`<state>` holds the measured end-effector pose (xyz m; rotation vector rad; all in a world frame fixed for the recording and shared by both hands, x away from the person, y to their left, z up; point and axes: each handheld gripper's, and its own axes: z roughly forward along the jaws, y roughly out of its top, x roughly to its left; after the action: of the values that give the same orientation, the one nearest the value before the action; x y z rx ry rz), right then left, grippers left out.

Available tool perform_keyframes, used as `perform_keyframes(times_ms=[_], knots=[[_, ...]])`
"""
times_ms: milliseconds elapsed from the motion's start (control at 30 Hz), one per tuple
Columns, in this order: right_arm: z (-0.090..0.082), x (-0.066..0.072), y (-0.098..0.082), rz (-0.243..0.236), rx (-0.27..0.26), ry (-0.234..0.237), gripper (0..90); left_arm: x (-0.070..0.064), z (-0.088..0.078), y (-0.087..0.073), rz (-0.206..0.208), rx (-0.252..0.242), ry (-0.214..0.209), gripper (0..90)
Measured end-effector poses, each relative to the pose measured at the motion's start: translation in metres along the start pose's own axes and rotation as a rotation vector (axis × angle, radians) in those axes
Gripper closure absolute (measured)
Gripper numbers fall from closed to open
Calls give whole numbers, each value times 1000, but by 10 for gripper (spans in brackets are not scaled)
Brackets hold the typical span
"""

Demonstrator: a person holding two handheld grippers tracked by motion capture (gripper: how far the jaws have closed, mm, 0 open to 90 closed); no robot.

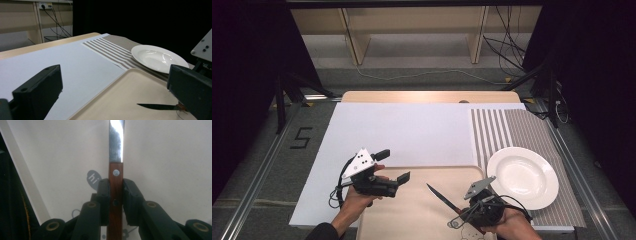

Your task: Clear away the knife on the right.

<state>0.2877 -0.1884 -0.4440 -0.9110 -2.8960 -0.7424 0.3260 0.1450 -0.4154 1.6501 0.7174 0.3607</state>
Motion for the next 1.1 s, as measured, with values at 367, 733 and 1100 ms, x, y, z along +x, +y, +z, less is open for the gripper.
perform_keyframes(times_ms=[367, 733, 1100], knots=[[9, 4, -2, 11, 62, 9, 775, 0, 0, 0, -1, -1, -1, 0], [15, 8, -3, -11, 126, -6, 774, 0, 0, 0, 1, 1, -1, 0], [8, 12, 2, -34, 82, 6, 574, 0, 1, 0, 1, 2, -2, 0]])
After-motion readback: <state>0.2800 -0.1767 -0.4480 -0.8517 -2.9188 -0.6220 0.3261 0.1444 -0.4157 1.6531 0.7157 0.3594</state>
